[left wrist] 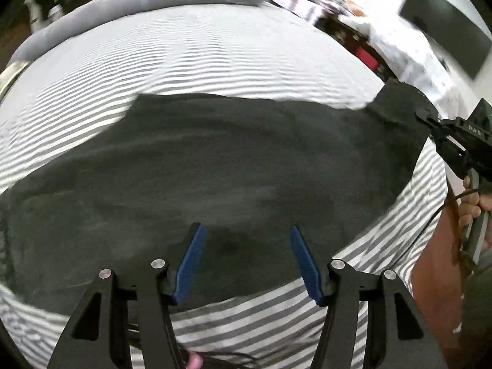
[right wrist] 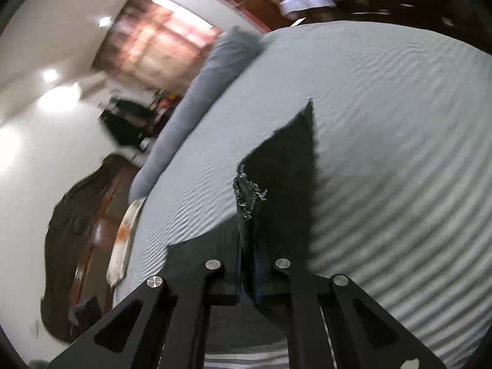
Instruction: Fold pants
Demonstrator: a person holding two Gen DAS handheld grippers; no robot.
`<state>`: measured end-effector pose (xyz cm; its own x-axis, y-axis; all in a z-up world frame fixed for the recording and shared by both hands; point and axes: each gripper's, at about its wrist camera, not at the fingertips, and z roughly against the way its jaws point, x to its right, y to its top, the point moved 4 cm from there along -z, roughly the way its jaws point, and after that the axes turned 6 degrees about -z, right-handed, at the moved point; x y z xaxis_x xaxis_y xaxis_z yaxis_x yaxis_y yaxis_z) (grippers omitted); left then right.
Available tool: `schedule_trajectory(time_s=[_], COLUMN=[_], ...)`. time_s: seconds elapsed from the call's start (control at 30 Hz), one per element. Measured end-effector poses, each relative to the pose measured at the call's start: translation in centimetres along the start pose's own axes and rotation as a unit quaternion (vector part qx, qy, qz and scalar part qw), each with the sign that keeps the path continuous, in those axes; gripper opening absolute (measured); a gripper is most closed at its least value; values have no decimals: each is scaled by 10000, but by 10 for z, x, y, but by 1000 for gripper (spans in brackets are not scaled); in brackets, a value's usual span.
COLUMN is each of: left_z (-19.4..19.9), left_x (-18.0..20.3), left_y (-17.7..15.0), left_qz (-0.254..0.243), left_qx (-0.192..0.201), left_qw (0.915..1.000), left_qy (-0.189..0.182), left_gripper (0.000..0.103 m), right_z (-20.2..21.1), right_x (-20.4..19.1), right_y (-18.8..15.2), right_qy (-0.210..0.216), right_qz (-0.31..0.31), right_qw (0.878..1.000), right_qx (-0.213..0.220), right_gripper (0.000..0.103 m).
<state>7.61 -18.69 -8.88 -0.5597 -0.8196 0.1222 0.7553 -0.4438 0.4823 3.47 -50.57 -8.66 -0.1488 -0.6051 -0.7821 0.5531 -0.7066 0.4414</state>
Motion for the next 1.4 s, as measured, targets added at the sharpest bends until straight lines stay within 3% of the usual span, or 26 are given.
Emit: schedule_trajectory(time_s=[0.27,0.4,0.63,0.73,0.9,1.27,1.4], left_z=[58,68,71,66,53,19,5], left_x=[-108,-145,-179,-181,-174,-136,-129], left_y=[-37,-58,-81,-79,-70,-47,-32], left_qz=[1087,1463,1716,1732,1862,1941,2144], left_qx=[271,288,256,257,249,90,57], left_qw=[9934,9883,9846,9845,9801,9704,9620], left_qy=[257,337,190,-28,-636,-1434,-1691], left_gripper=[63,63,63,63,63,63,63], right_z=[-97,-145,-199,-203,-174,-120,-111], right_x=[-114,-143,-156,-150,-153,-88,-71], right_y=[-64,-112,-191,-207,-210,-217,-206], right_qy=[260,249,-38,-358,-403,-253,-215], right_qz=[842,1061,1421,1623,1653,221,-114], right_qw=[9910,9818,9611,9561,9622,9832,9878], right_qx=[-1010,-1558,-2367,-2413,-2128,-1796,-1537], right_gripper=[7,7,7,14,58,59,59])
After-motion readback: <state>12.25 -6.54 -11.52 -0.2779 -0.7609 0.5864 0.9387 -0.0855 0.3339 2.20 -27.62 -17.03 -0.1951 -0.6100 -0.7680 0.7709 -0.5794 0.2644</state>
